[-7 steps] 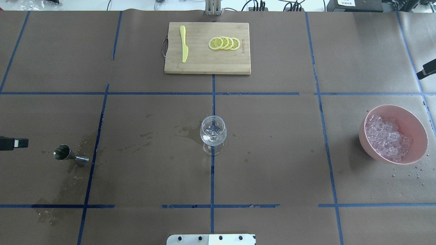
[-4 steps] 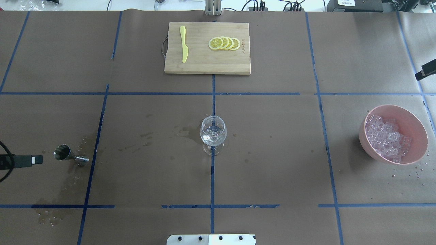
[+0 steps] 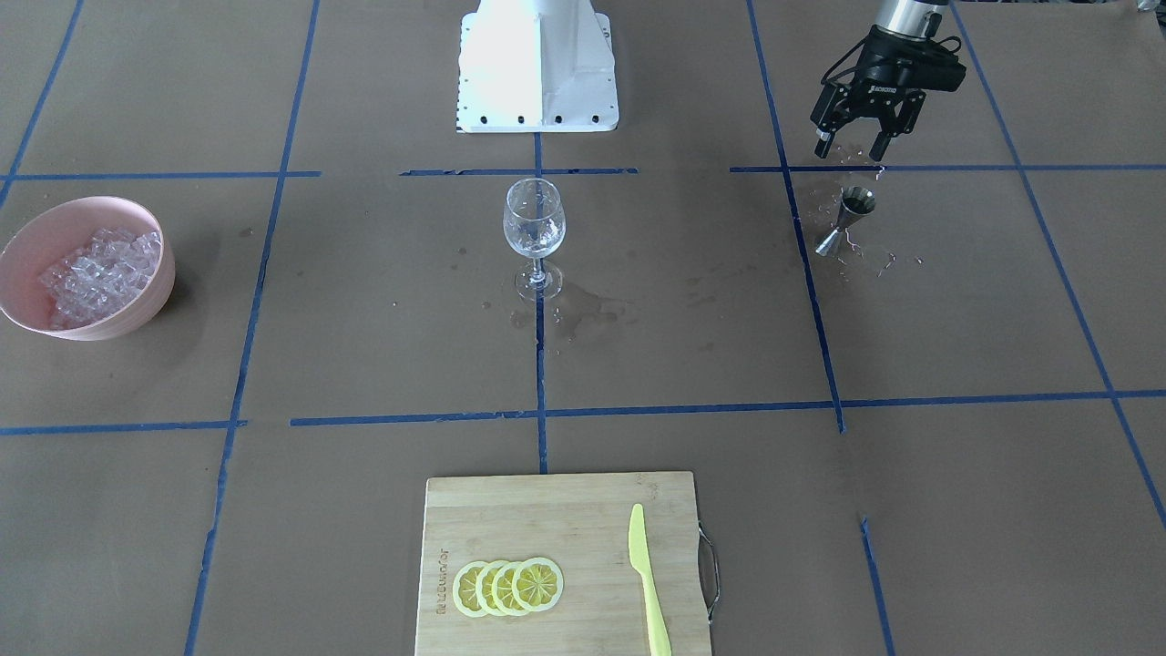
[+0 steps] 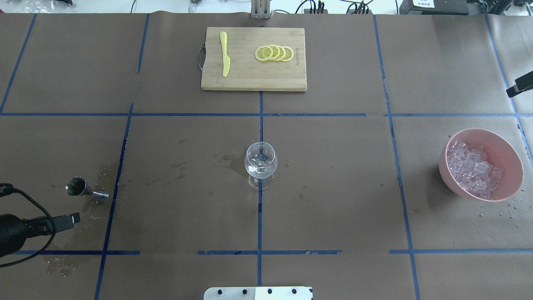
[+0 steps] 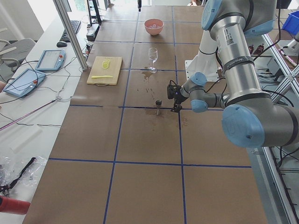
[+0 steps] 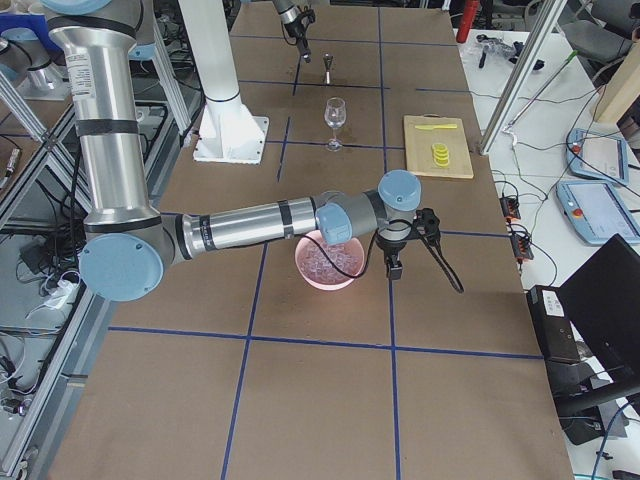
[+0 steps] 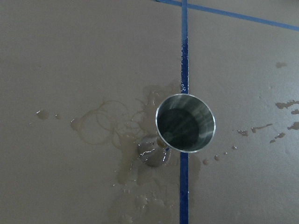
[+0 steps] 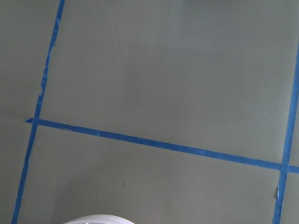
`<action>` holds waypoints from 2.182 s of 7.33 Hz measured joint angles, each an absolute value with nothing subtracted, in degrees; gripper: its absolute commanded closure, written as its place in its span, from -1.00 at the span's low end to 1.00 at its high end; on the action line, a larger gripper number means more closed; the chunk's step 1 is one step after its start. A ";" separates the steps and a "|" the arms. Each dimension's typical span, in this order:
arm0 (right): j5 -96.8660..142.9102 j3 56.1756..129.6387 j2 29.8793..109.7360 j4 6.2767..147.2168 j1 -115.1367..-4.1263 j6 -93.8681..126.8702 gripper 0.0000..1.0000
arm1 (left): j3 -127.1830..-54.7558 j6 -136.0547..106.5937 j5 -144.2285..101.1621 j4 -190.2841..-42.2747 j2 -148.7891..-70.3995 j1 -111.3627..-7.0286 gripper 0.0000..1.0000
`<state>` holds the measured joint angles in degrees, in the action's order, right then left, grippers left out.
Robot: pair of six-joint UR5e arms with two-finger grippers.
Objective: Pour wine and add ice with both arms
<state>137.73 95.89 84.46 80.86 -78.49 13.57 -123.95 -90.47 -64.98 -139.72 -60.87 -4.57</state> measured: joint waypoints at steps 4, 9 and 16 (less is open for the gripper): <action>137.53 96.32 84.46 80.86 -78.56 13.45 -1.00 | -117.43 -91.70 -45.32 -138.20 -64.97 1.01 -0.98; 137.46 96.47 84.66 80.86 -78.57 13.36 -1.00 | -109.46 -88.36 -30.31 -137.93 -70.82 1.33 -0.96; 137.52 96.60 85.12 80.86 -78.57 13.53 -1.00 | -102.85 -87.01 -27.55 -137.90 -76.30 1.23 0.16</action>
<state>137.52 96.60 85.12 80.86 -78.57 13.53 -102.85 -87.01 -27.55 -137.90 -76.30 1.23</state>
